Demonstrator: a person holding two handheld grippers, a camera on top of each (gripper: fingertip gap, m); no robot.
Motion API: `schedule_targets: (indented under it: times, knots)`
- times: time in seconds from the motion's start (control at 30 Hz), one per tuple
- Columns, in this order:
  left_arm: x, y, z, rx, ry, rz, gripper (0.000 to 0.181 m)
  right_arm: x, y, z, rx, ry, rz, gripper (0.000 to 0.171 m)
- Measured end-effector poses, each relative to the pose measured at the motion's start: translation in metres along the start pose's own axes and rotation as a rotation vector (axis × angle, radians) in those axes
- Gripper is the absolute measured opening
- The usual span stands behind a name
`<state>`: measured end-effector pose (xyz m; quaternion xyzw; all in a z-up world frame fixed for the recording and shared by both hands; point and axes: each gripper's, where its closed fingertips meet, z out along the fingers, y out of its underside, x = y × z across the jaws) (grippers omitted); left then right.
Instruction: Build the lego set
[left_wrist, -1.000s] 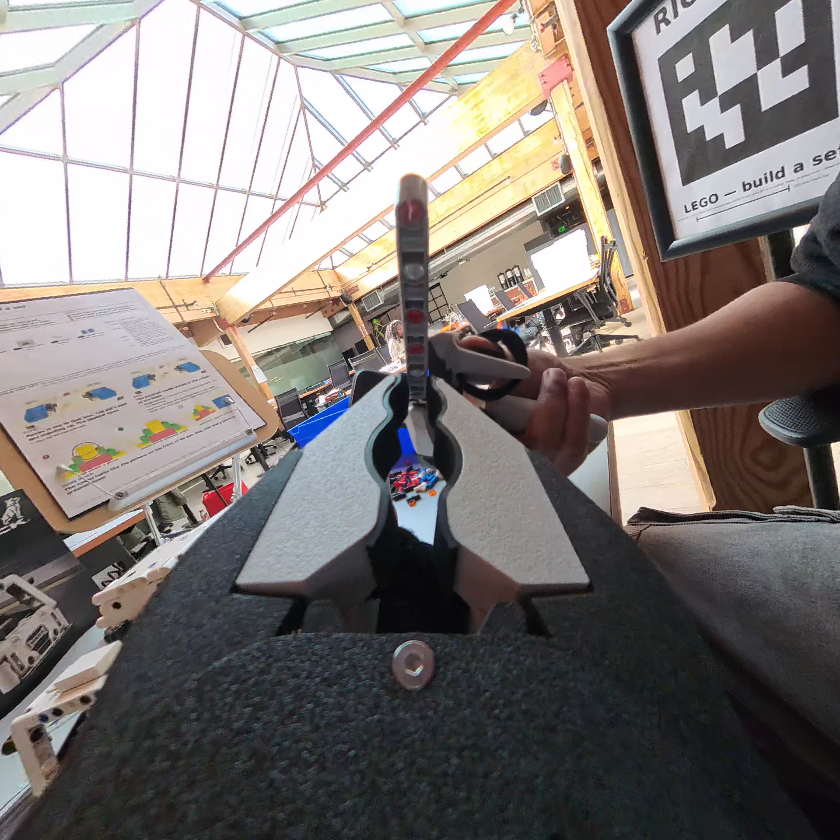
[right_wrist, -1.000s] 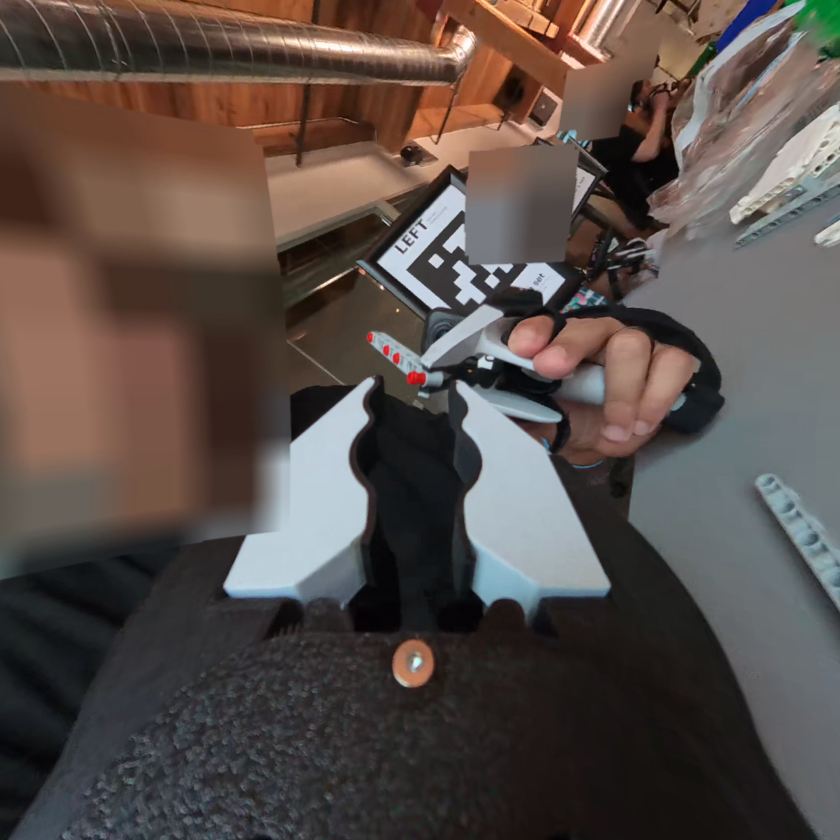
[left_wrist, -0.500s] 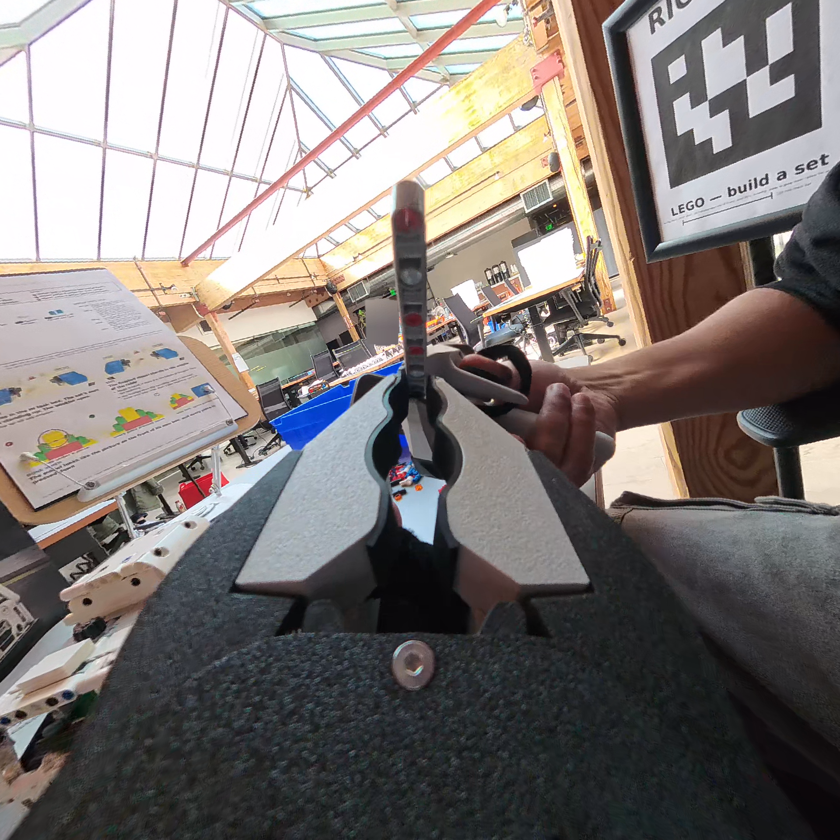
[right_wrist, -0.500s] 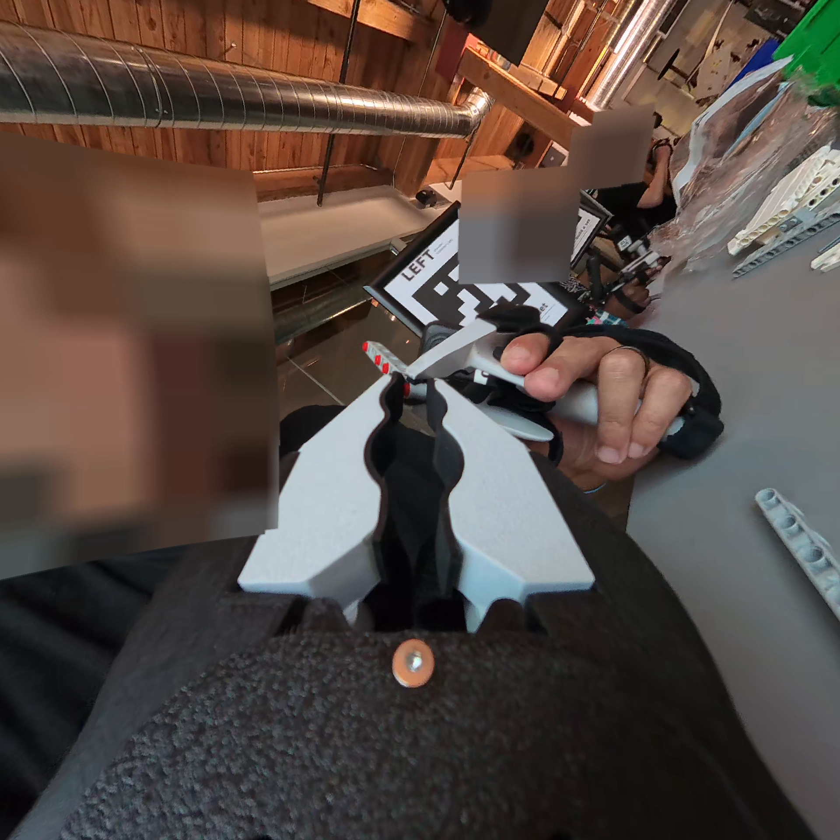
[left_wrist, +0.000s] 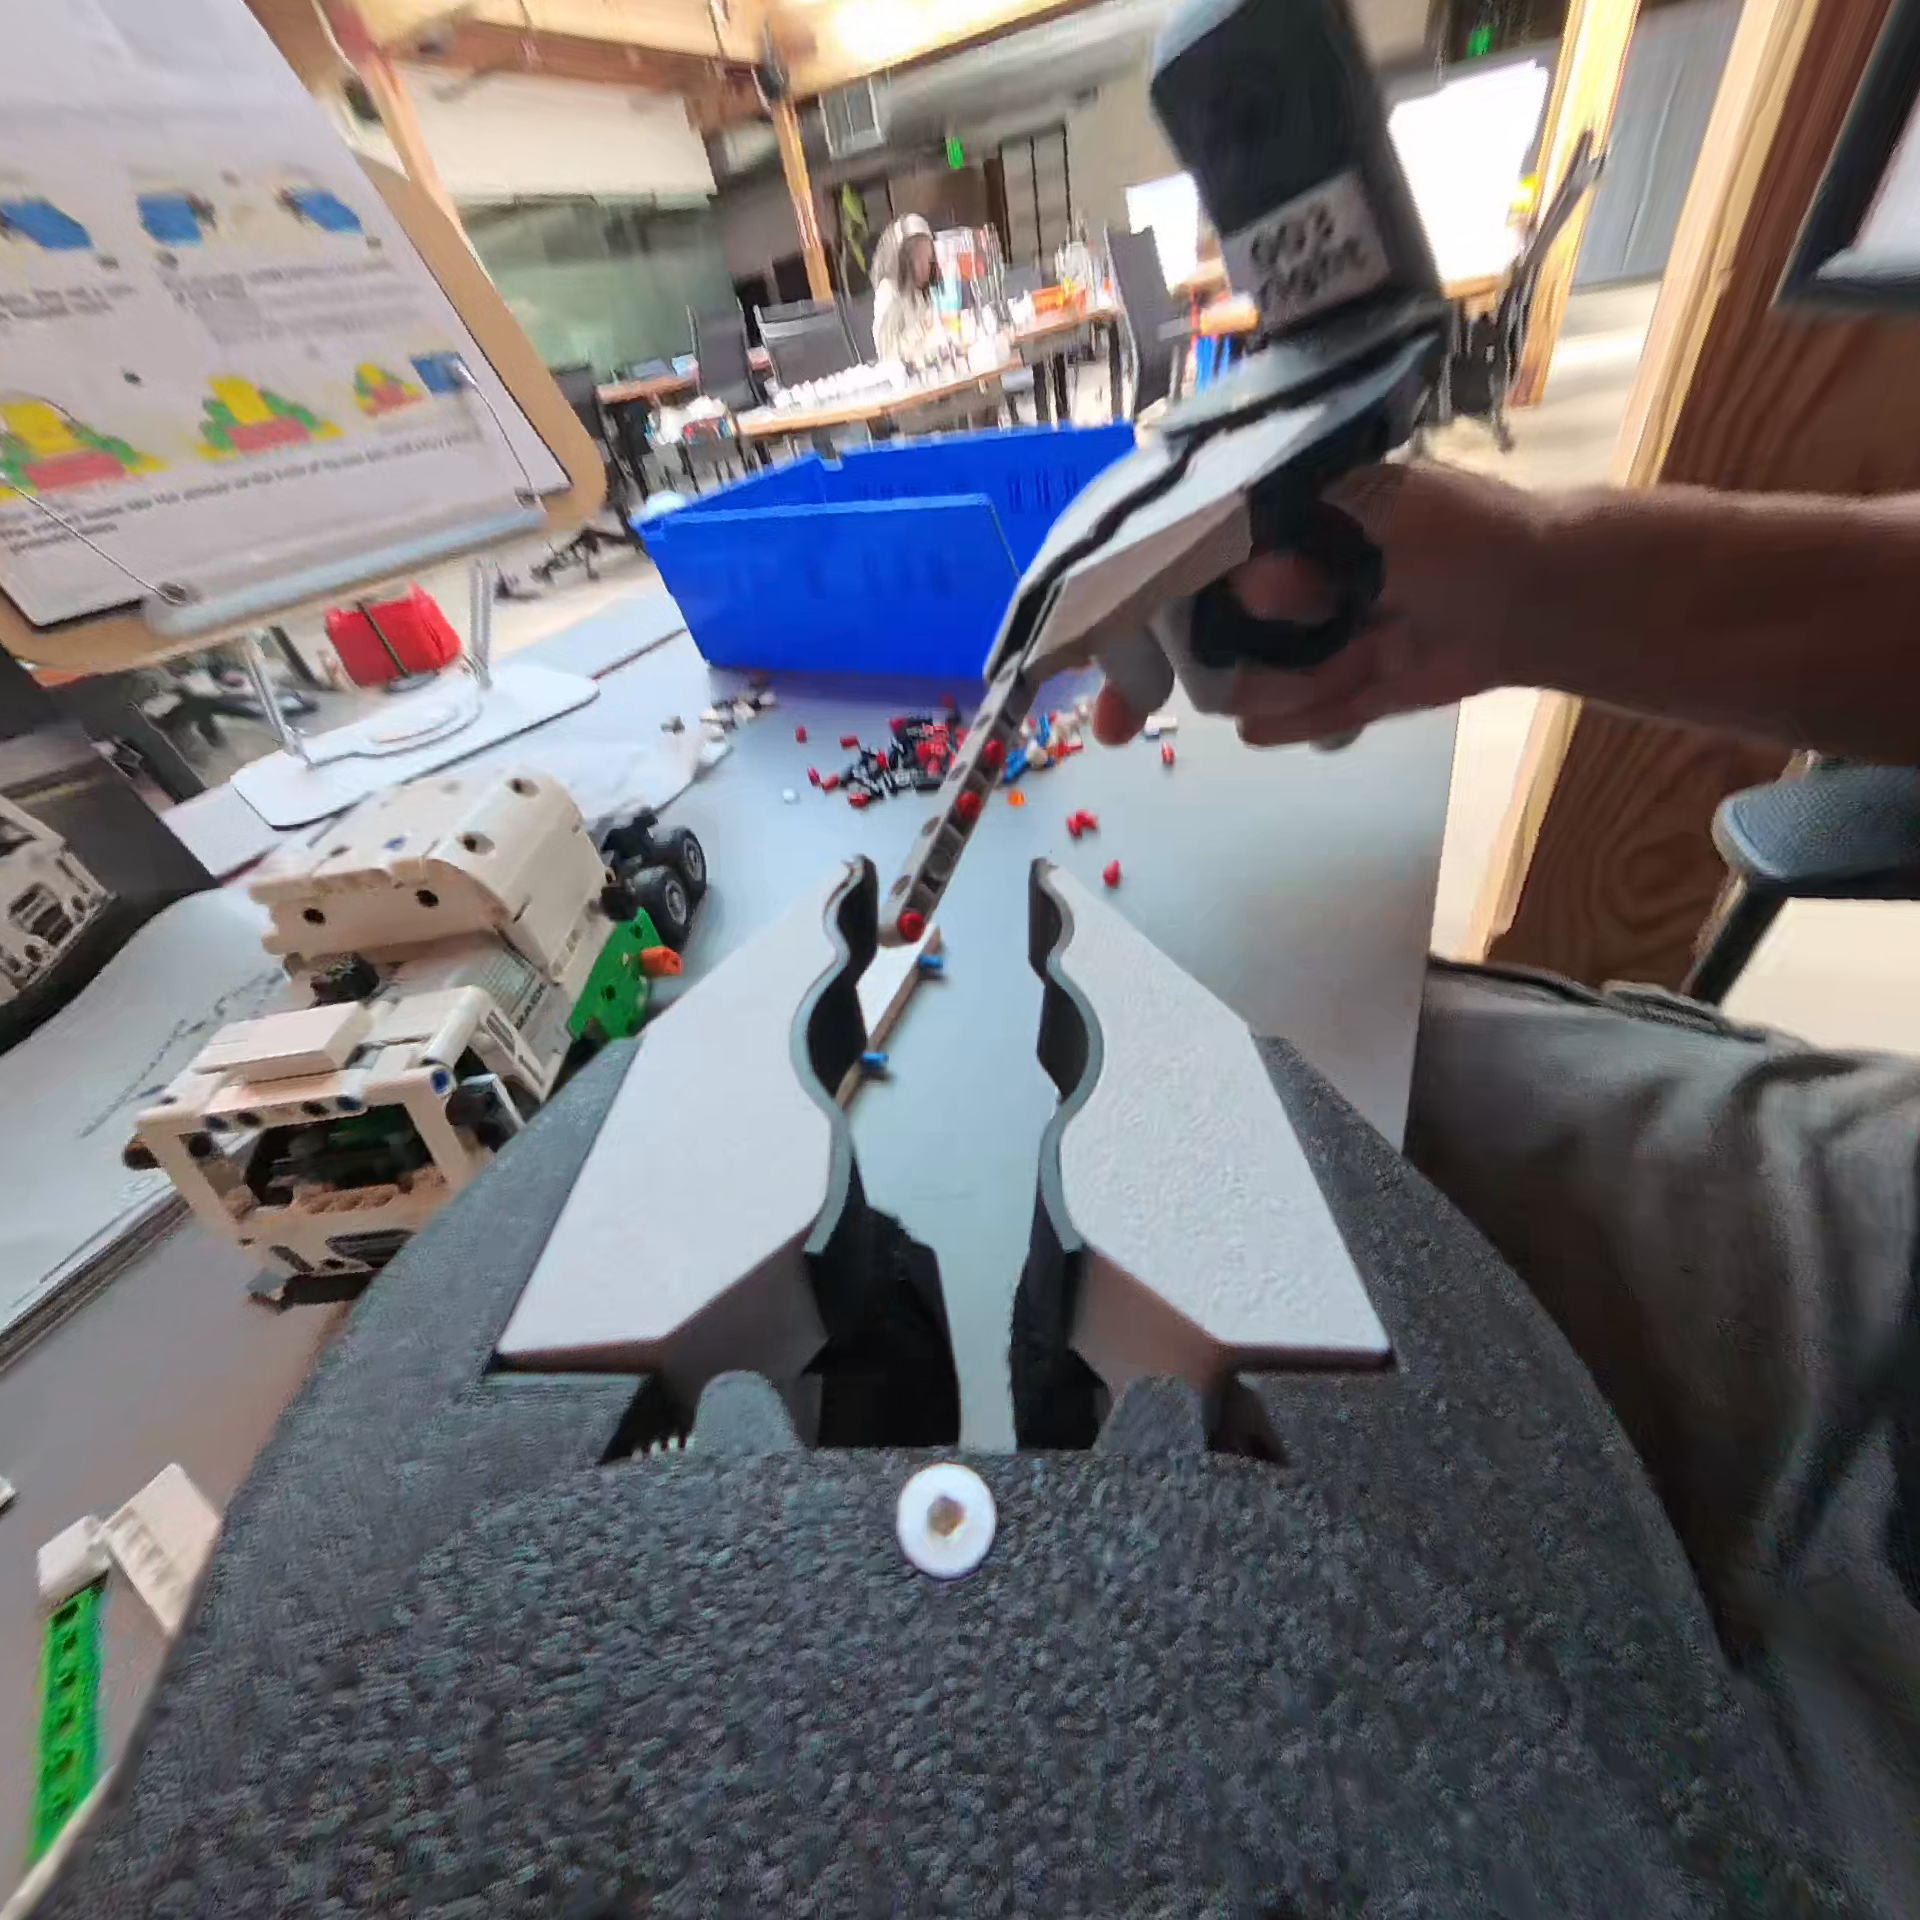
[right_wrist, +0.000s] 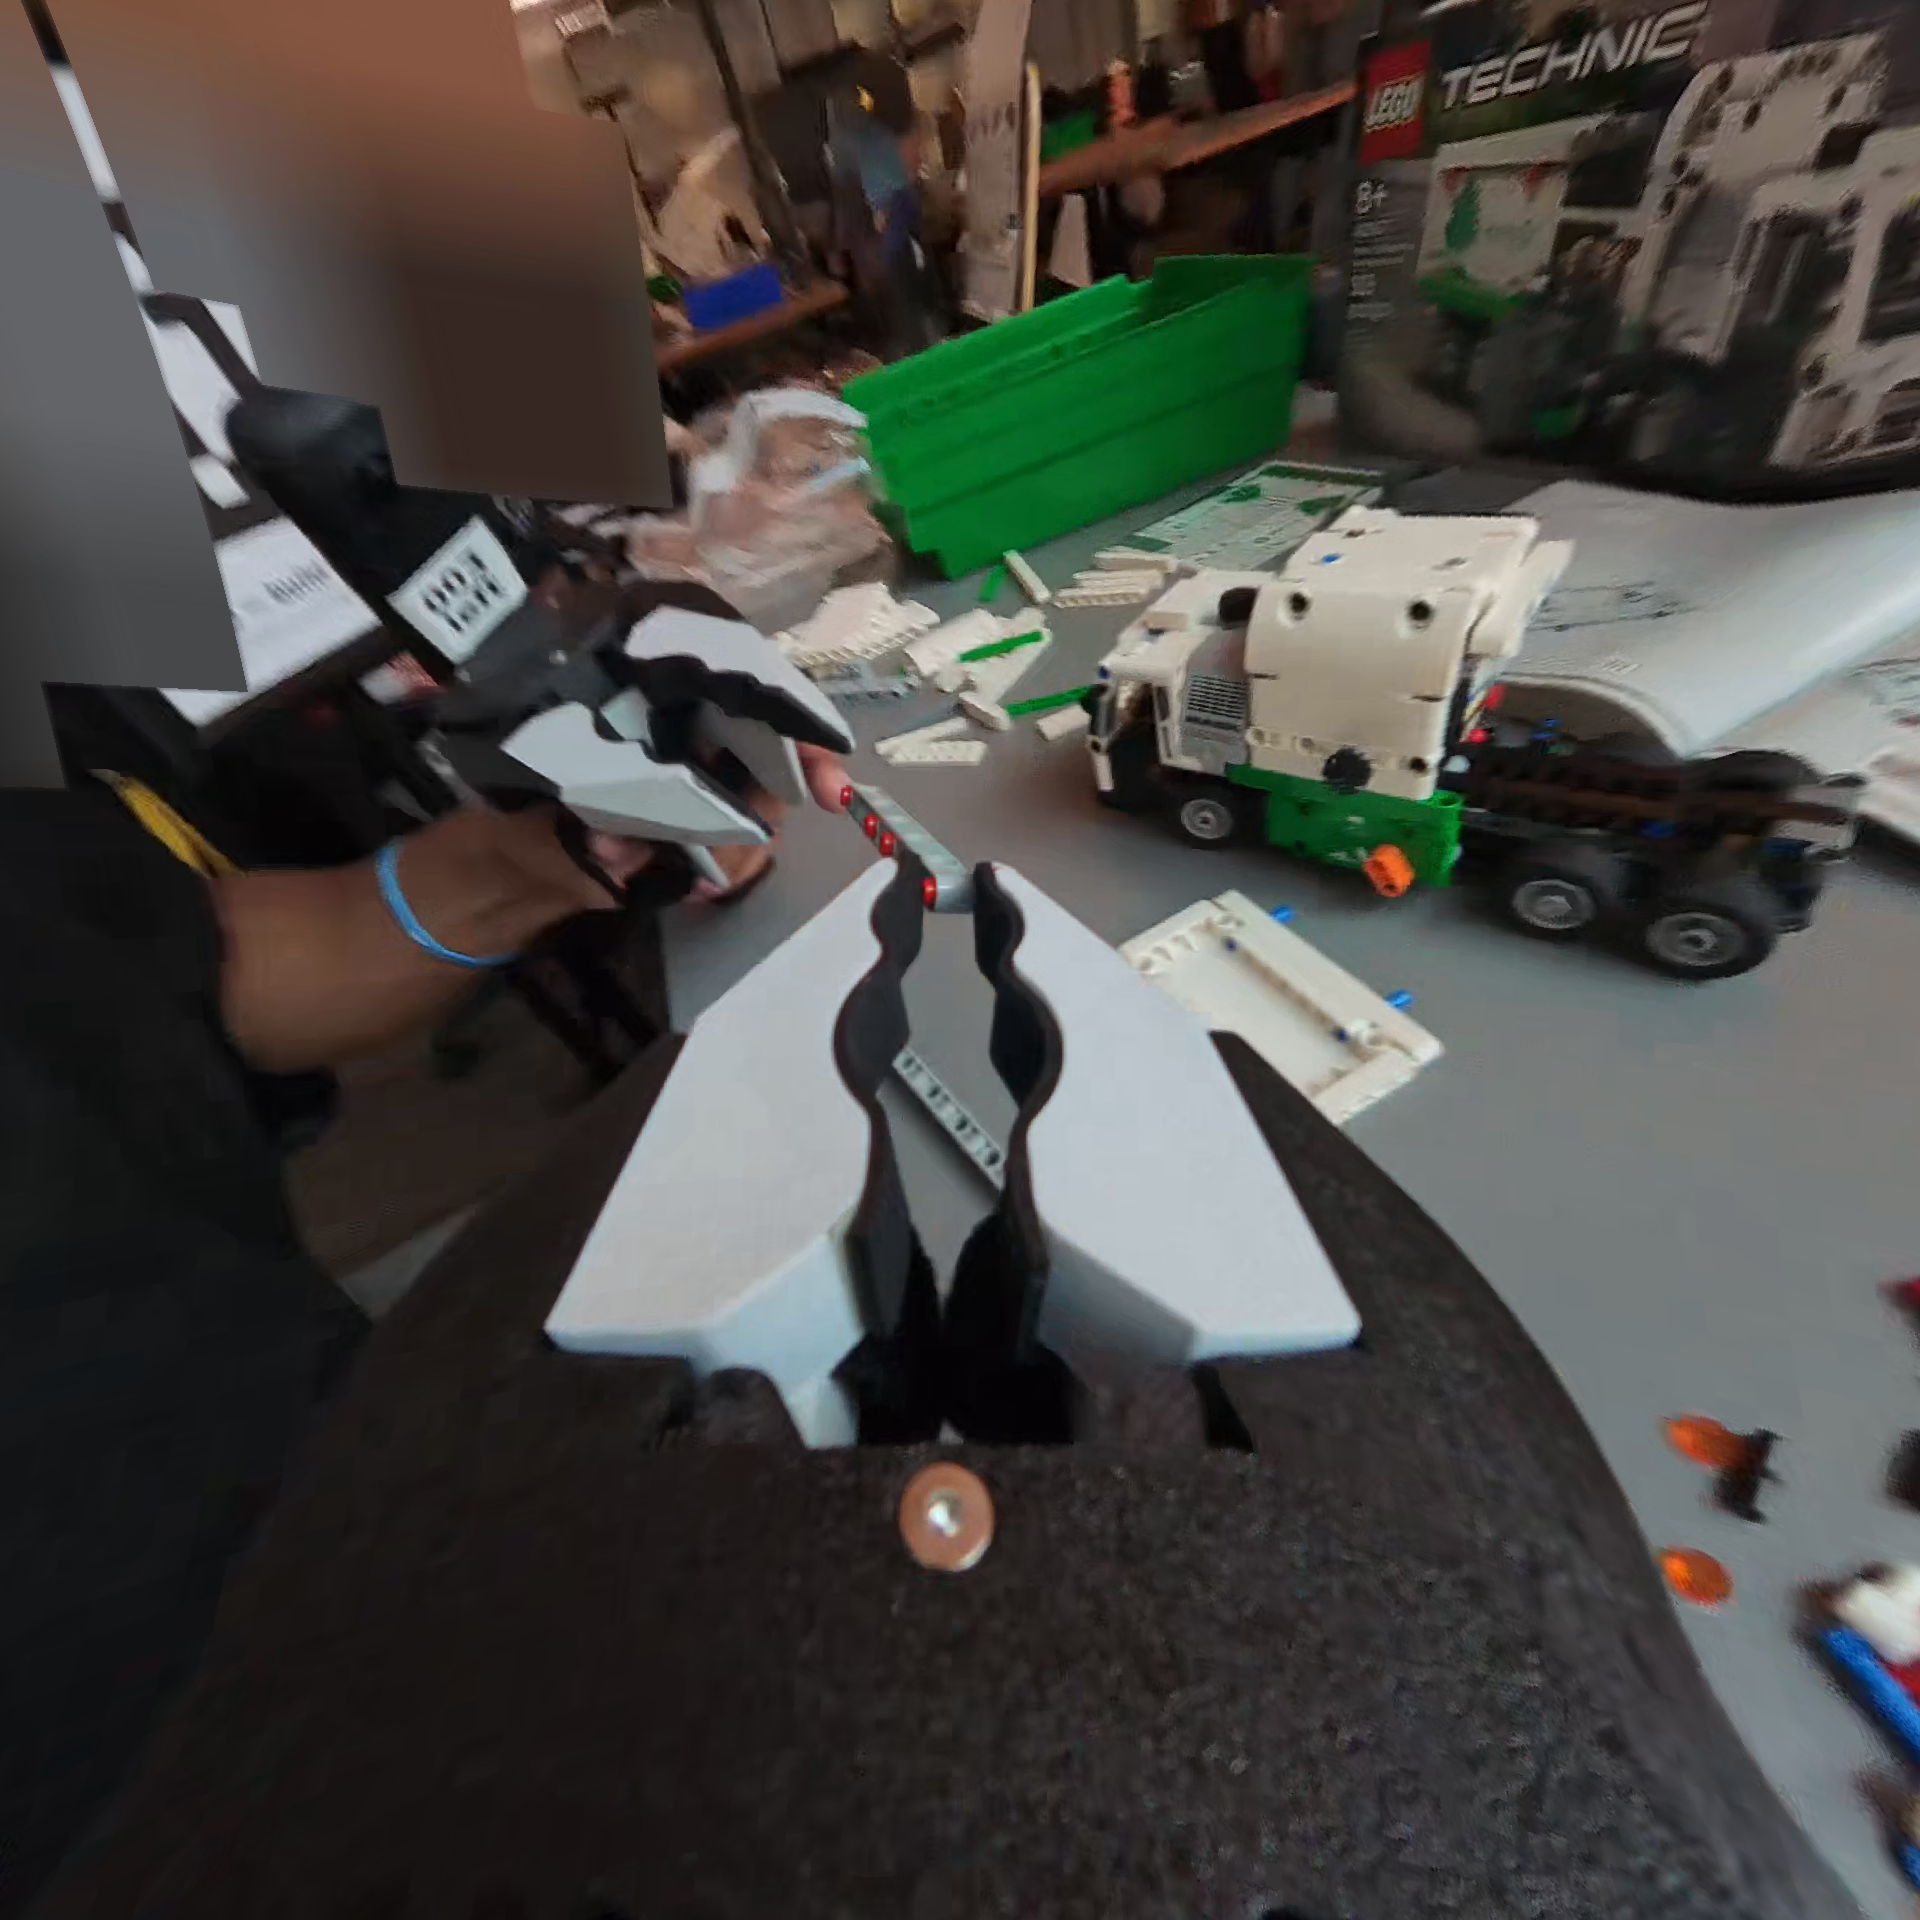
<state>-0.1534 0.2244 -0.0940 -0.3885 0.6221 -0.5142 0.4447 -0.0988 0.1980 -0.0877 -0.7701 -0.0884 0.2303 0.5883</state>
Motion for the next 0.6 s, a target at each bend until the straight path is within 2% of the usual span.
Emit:
schedule_targets:
  times: [0.13,0.2,0.27,0.37,0.53,0.6]
  knots:
    - [-0.01,0.025,0.002,-0.214,0.031,0.019,0.026,-0.011,0.016,0.01,-0.066,0.08,-0.197,0.009]
    - [-0.002,0.033,0.0,-0.268,0.139,-0.022,0.025,-0.018,0.025,0.017,-0.11,0.07,-0.227,0.009]
    - [0.014,0.036,-0.003,-0.294,0.276,-0.021,0.019,-0.027,0.027,0.022,-0.116,0.038,-0.236,0.009]
    - [0.021,0.047,-0.005,-0.371,0.355,0.067,0.014,-0.035,0.027,0.026,-0.11,0.01,-0.259,0.009]
    - [0.018,0.051,-0.012,-0.408,0.431,0.106,0.007,-0.031,0.038,0.027,-0.187,0.024,-0.207,0.011]
    - [-0.003,0.067,-0.021,-0.525,0.396,0.147,0.007,-0.025,0.036,0.023,-0.16,0.069,-0.203,0.018]
